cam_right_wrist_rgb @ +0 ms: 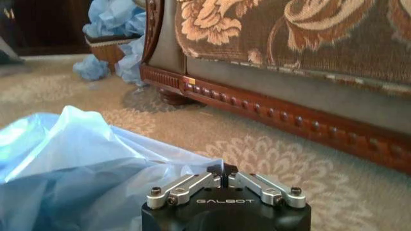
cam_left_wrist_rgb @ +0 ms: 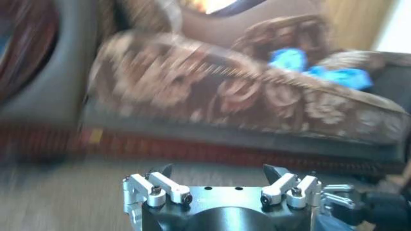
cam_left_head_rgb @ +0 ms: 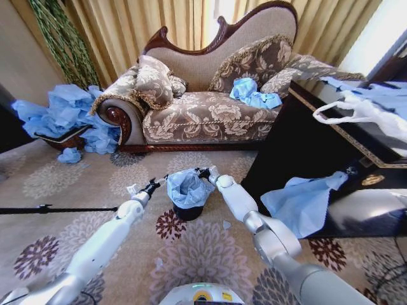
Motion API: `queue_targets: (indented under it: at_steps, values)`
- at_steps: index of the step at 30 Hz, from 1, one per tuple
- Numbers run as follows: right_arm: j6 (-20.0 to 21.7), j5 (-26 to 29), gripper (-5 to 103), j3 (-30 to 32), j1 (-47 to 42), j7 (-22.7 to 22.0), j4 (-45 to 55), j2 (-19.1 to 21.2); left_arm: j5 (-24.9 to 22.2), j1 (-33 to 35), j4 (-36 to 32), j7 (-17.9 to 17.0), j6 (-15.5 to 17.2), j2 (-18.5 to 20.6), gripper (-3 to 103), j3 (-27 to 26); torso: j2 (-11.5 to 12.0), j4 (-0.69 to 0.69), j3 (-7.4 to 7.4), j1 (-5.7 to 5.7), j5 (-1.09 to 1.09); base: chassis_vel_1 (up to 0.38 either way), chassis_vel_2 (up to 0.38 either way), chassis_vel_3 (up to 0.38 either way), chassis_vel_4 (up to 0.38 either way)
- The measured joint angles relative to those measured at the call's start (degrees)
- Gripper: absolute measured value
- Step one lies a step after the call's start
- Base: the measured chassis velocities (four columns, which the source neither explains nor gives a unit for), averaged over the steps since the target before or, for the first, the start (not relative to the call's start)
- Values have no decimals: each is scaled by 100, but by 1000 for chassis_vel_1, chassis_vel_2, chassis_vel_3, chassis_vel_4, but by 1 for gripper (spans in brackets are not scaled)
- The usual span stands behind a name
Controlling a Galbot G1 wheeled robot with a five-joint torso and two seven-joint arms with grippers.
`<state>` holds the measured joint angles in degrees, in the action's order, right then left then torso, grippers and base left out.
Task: Place a garbage bag over the trash bin.
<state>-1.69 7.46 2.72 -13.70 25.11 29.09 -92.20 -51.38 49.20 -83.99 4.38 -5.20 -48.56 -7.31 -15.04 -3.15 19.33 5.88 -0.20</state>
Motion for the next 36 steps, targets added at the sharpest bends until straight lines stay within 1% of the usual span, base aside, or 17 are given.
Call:
queue_targets:
  at_steps: [1,4,5,6,8,9,11,12,13,16,17,20,28,31,33,34,36]
  values:
    - [0,0,0,0,0,0,0,0,0,0,0,0,0,0,97,0,0,0,0,0,0,0,0,0,0]
    - [84,189,0,-1,-31,0,14,2,836,-44,-128,328,-360,238,95,119,0,-3,0,0,0,0,0,0,0]
    - [98,204,0,-1,-49,1,36,3,1274,-77,-185,481,-485,351,92,221,0,-3,0,0,0,0,0,0,0]
    - [98,204,0,-1,-49,1,36,3,1274,-77,-185,481,-485,351,92,221,0,-3,0,0,0,0,0,0,0]
    - [121,216,0,6,-65,1,38,3,1801,-112,-240,707,-614,471,86,354,0,-2,0,0,0,0,0,0,0]
    - [121,216,0,6,-65,1,38,3,1801,-112,-240,707,-614,471,86,354,0,-2,0,0,0,0,0,0,0]
    - [129,236,0,31,-72,1,12,5,2494,-149,-265,851,-696,532,77,514,0,-1,0,0,0,0,0,0,0]
    - [131,244,0,38,-85,0,10,5,2822,-183,-236,908,-756,534,79,601,0,-2,0,0,0,0,0,0,0]
    - [131,244,0,38,-85,0,10,5,2822,-183,-236,908,-756,534,79,601,0,-2,0,0,0,0,0,0,0]
    - [139,286,0,40,-118,-7,54,5,3430,-259,-119,921,-763,487,84,819,0,-2,0,0,0,0,0,0,0]
    - [139,286,0,40,-118,-7,54,5,3430,-259,-119,921,-763,487,84,819,0,-2,0,0,0,0,0,0,0]
    - [140,291,0,39,-126,-16,74,6,3994,-320,30,673,-691,367,74,940,0,-1,0,0,-1,0,0,0,0]
    - [137,293,0,33,-144,-20,116,7,4534,-442,310,36,-271,129,41,1124,0,-1,0,0,0,0,0,0,0]
    - [135,295,0,26,-153,-20,141,7,4623,-491,397,-16,-244,77,36,1182,0,-2,0,0,0,0,0,0,0]
    - [135,303,0,-8,-163,-19,183,7,4428,-508,359,10,-249,60,24,1242,0,-2,0,0,0,0,0,0,0]
    - [135,303,0,-8,-163,-19,183,7,4428,-508,359,10,-249,60,24,1242,0,-2,0,0,0,0,0,0,0]
    - [135,308,0,-9,-170,-19,205,7,4141,-470,184,65,-283,102,12,1259,0,-2,0,0,-1,0,0,0,0]
